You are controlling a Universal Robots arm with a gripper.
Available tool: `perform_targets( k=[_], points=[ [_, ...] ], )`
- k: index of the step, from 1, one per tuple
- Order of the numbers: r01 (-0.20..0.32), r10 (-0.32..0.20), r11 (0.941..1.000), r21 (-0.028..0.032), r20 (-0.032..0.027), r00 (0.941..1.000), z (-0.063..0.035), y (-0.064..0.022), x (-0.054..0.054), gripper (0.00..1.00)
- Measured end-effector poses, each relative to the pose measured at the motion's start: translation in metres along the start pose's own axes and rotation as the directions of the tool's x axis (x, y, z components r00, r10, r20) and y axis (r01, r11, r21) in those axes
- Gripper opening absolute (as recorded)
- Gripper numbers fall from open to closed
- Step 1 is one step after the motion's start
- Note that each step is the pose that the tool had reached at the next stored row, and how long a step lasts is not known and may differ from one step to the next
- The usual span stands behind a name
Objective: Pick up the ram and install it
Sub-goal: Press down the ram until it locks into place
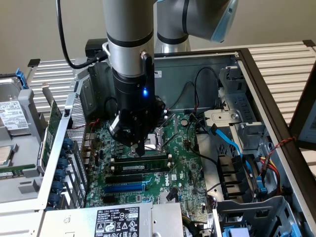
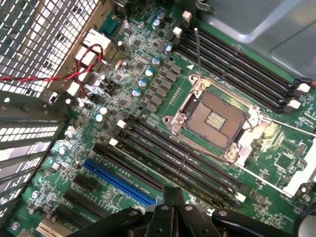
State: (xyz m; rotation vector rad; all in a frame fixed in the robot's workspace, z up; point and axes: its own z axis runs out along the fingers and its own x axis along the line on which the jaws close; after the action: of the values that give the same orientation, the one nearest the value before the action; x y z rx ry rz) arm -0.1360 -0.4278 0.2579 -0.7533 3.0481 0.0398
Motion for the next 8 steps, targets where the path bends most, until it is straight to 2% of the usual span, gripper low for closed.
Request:
perform_targets(
  k=[4, 8],
  points=[
    [-0.046, 0.046, 0.9989, 0.0006, 0.0008, 0.9989, 0.0, 0.0, 0.0, 0.1],
    [-0.058, 0.058, 0.9983, 0.0071, -0.002, 0.9983, 0.0, 0.0001, 0.0, 0.1]
  ],
)
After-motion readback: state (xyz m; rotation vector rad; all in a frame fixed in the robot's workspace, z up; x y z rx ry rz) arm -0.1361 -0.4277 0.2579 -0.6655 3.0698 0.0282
